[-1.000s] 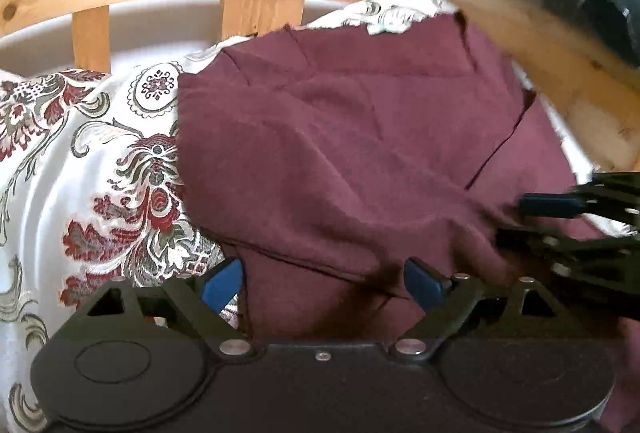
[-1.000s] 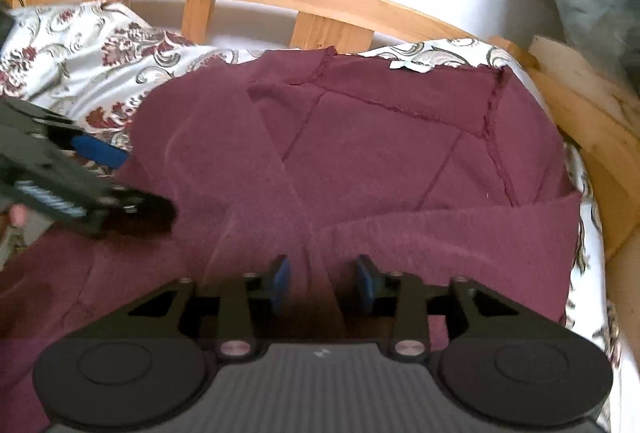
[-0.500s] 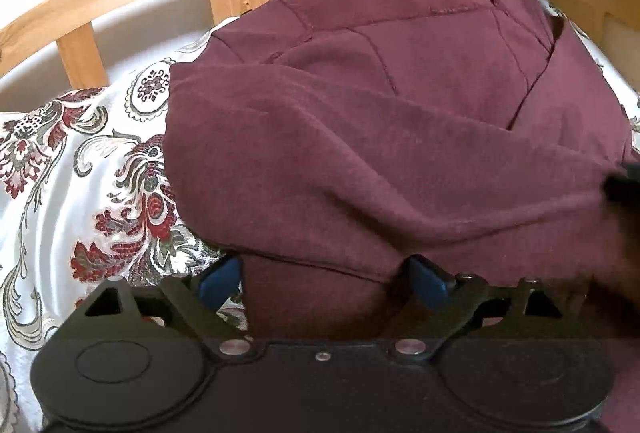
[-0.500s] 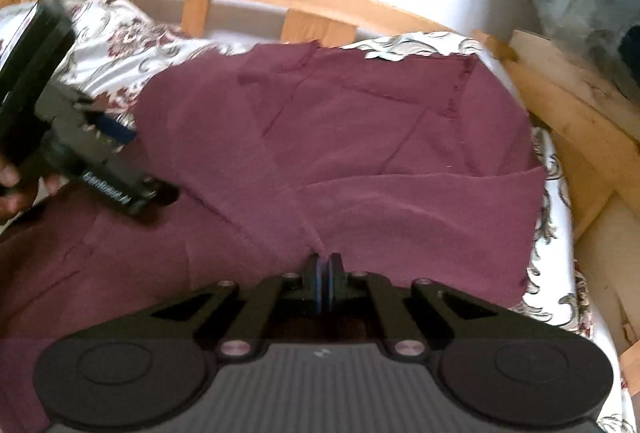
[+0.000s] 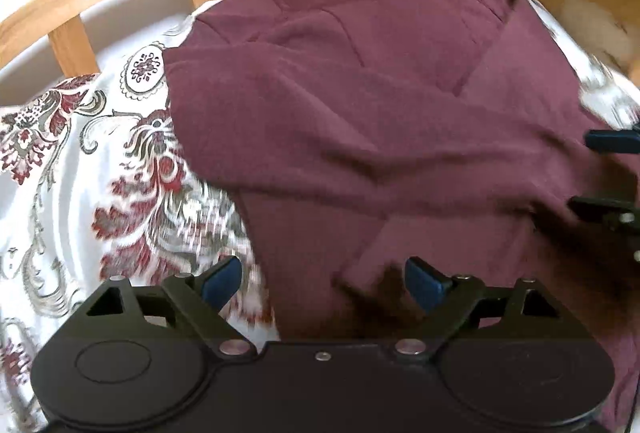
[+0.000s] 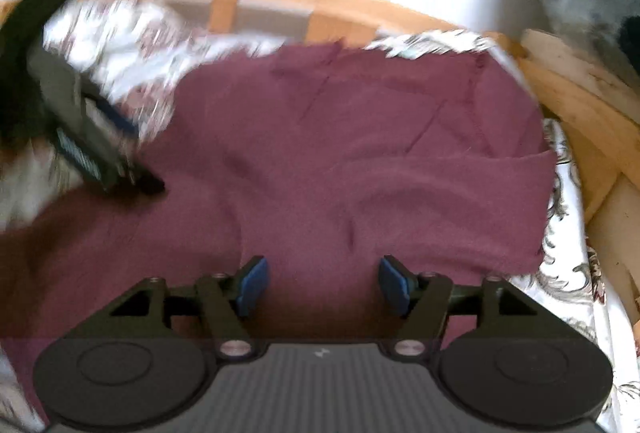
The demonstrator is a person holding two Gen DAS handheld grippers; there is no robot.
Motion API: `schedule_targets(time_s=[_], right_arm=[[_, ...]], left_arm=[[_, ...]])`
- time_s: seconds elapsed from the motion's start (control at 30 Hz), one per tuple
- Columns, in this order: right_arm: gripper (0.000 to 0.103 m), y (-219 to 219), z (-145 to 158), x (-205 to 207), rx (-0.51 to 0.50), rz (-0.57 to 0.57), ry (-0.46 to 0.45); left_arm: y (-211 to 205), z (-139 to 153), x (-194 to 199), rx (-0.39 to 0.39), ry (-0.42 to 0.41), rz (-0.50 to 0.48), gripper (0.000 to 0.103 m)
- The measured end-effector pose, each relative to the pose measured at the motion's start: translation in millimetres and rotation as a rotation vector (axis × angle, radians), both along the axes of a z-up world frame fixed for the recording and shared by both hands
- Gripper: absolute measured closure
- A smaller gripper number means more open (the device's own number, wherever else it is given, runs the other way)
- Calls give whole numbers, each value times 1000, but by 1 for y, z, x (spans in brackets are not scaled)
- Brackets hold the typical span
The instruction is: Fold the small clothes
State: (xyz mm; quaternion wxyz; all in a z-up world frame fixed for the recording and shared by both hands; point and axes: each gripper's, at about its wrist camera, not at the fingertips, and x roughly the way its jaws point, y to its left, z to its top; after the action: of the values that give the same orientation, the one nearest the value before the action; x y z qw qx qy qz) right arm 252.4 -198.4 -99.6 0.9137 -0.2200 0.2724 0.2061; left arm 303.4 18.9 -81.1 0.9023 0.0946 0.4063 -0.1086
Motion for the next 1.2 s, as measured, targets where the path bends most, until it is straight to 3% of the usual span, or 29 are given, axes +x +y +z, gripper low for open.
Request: schedule_targets(time_s=[0.07, 0.13, 0.2, 0.3, 0.47, 0.7, 0.83, 1.1, 1.2], right_arm=[[35, 5, -14, -11, -104, 14, -2], [35, 1, -19, -23, -126, 15, -27], [34, -4, -15, -34, -105, 3, -35], [15, -12, -3, -53, -49, -13, -43], [6, -21, 10, -89, -30, -20, -53], [0, -31, 11, -129, -11, -96, -35], [0, -39, 4, -148, -14, -175, -56], [0, -52, -10, -174, -207, -232, -106], [0, -55, -15, -174, -303, -224, -109]], left_arm=[[1, 3, -18, 36, 18, -39, 13], [6, 6, -37, 54, 28, -69, 11], [13, 11, -58, 59, 36, -92, 7], [23, 19, -90, 42, 20, -124, 2], [22, 19, -133, 51, -55, -203, 1], [-1, -9, -166, 230, -111, -337, 1], [-16, -29, -164, 370, -154, -309, 1], [-31, -41, -162, 470, -264, -311, 2], [-30, -39, -163, 468, -265, -309, 19]])
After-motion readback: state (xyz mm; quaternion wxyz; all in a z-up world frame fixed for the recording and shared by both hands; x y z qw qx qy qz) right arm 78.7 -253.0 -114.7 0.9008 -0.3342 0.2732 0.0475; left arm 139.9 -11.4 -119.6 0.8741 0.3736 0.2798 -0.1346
